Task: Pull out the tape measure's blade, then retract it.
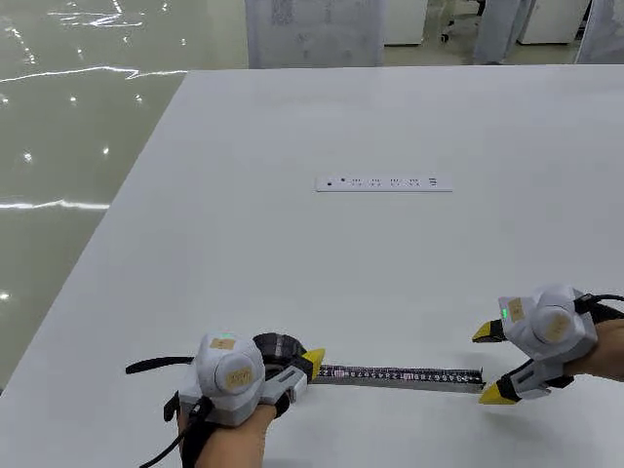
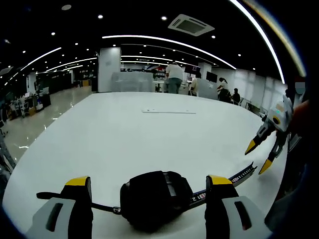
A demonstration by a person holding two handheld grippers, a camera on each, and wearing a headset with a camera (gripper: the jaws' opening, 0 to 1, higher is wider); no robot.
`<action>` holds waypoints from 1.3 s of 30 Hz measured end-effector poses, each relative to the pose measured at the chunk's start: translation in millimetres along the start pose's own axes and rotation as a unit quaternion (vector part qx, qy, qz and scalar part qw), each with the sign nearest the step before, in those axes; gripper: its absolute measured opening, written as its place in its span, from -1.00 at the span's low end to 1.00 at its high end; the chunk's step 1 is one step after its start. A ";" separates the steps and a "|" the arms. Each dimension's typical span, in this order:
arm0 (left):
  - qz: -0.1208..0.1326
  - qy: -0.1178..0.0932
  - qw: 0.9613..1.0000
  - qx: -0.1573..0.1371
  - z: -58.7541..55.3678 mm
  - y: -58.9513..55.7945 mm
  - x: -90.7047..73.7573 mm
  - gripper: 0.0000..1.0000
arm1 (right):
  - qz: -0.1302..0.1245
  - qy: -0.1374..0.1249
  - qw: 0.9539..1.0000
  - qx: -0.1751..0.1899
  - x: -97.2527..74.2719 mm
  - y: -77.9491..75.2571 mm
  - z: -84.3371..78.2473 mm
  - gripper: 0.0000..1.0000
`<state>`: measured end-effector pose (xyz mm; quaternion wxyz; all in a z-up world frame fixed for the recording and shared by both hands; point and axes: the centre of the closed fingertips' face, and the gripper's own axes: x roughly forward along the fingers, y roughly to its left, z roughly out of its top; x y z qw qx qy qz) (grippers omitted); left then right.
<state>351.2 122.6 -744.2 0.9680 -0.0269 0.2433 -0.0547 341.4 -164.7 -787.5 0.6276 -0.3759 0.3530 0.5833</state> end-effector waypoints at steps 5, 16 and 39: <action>-0.001 0.002 1.000 0.001 -3.0 0.2 2.6 0.81 | 0.012 0.008 1.000 0.011 4.7 2.4 -5.2 -0.31; -0.009 0.002 1.000 0.000 -3.8 -2.0 3.7 0.68 | 0.024 0.014 1.000 0.010 9.2 6.8 -5.9 -0.61; -0.017 0.021 0.999 -0.016 -15.5 -7.0 11.1 0.44 | 0.025 0.025 0.999 0.014 14.5 8.9 -8.4 -0.76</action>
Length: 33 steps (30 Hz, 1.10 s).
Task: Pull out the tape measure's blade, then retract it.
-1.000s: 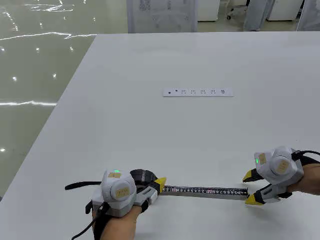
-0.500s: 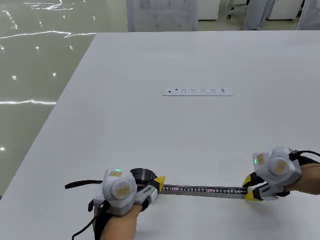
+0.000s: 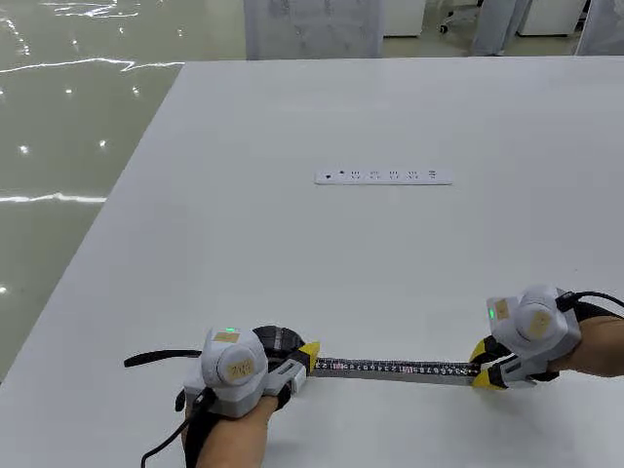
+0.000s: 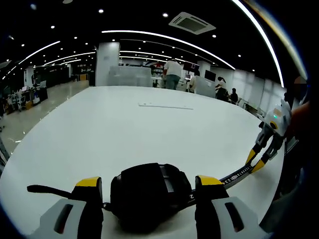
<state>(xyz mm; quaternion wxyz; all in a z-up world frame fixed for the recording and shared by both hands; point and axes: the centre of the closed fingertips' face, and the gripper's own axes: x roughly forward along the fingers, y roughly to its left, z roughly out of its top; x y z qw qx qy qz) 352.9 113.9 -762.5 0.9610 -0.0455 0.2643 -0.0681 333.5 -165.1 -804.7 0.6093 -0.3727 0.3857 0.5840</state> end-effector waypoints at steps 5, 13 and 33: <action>0.004 0.013 1.000 -0.003 -5.8 -0.4 0.9 0.35 | -0.002 0.011 1.000 0.006 1.3 0.0 0.8 -0.76; 0.002 0.036 0.999 0.001 -13.2 -2.5 2.7 0.28 | 0.001 0.021 1.000 0.018 1.1 -0.8 -0.2 -0.77; 0.003 0.048 0.999 0.000 -14.6 -2.3 2.2 0.22 | -0.004 0.024 0.999 0.036 0.5 -2.1 0.3 -0.78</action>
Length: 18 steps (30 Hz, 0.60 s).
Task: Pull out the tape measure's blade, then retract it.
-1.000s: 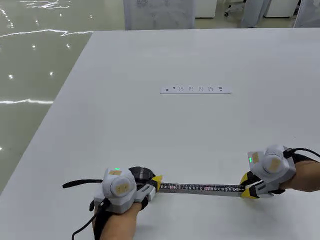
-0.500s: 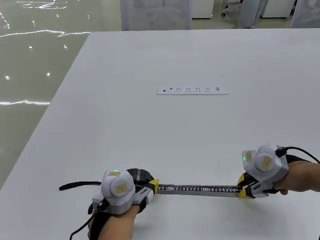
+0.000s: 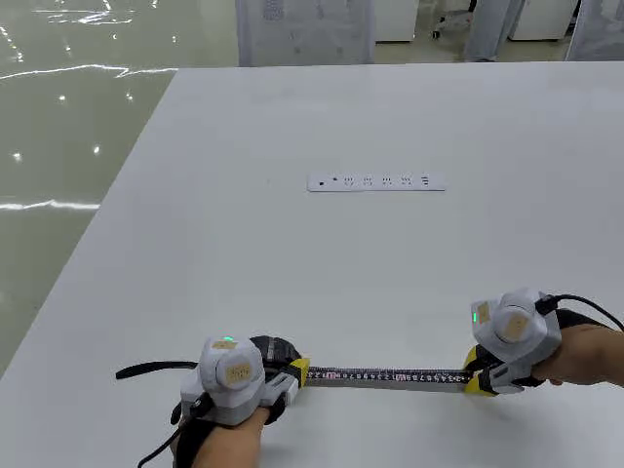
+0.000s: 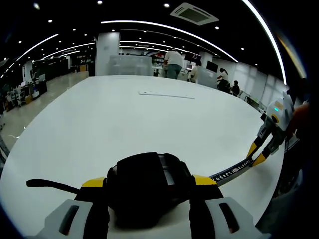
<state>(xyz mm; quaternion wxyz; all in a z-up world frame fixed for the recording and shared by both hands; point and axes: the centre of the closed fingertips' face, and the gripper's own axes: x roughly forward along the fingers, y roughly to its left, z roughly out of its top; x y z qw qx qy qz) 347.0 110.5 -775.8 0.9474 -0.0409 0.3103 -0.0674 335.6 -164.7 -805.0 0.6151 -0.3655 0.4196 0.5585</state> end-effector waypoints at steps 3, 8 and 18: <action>-0.001 0.001 1.000 -0.002 0.0 -0.5 -0.2 0.22 | -0.001 -0.001 1.000 0.003 0.1 0.3 0.3 -0.78; -0.002 0.002 1.000 -0.004 0.0 -0.4 -0.4 0.22 | -0.003 -0.001 1.000 0.003 0.0 1.1 1.7 -0.78; -0.004 0.004 1.000 -0.004 0.0 -0.3 -0.4 0.22 | -0.003 -0.002 1.000 0.008 2.0 0.7 6.5 -0.77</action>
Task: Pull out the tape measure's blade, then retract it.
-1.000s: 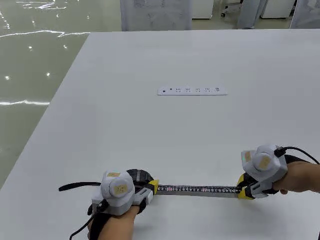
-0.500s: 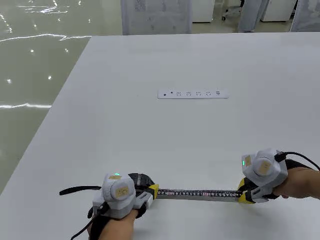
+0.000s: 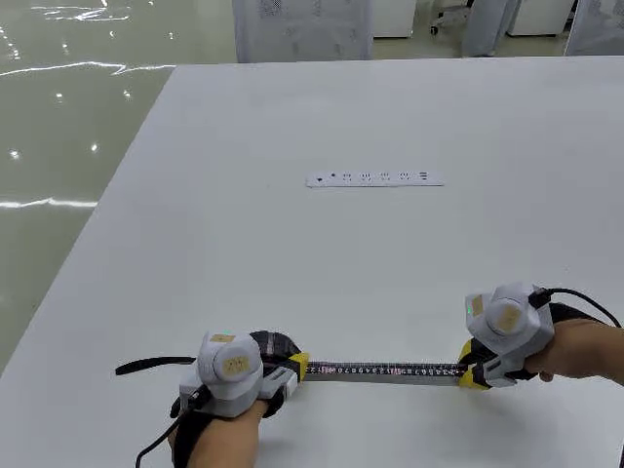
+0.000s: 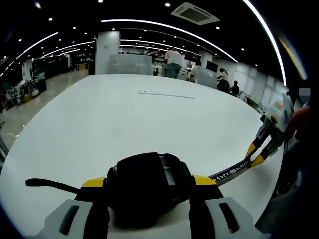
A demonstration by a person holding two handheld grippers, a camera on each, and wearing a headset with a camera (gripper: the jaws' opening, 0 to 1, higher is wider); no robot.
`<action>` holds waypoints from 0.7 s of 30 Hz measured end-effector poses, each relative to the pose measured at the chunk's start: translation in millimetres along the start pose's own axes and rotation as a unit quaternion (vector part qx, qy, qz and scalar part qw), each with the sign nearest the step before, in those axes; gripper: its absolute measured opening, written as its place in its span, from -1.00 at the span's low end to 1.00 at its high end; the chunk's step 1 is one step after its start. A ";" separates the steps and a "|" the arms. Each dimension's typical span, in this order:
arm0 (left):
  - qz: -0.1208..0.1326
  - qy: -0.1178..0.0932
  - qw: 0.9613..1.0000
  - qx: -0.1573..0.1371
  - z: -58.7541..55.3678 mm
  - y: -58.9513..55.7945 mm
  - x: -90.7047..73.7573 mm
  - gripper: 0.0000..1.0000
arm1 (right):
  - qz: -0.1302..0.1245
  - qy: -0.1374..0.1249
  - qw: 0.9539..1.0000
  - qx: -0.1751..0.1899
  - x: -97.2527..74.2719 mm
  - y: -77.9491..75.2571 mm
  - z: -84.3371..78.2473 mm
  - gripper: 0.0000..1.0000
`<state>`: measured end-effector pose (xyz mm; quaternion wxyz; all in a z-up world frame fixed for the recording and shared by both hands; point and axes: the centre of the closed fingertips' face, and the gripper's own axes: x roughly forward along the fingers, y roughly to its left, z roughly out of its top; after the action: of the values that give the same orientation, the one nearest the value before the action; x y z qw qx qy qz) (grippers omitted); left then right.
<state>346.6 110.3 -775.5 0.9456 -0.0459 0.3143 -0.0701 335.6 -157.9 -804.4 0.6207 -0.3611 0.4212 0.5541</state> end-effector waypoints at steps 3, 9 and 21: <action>-0.001 0.000 1.000 -0.001 0.0 -0.1 0.1 0.22 | -0.001 -0.001 1.000 0.006 0.6 -0.6 1.2 -0.77; -0.001 0.000 1.000 -0.002 0.1 0.2 0.3 0.22 | 0.000 0.005 1.000 -0.007 1.8 0.1 3.2 -0.78; -0.002 0.001 1.000 -0.004 0.0 0.7 0.5 0.22 | 0.007 0.004 1.000 -0.002 4.8 0.0 8.6 -0.78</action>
<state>347.1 110.9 -775.9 0.9449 -0.0506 0.3156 -0.0705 336.8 -148.2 -805.5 0.6145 -0.3617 0.4248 0.5577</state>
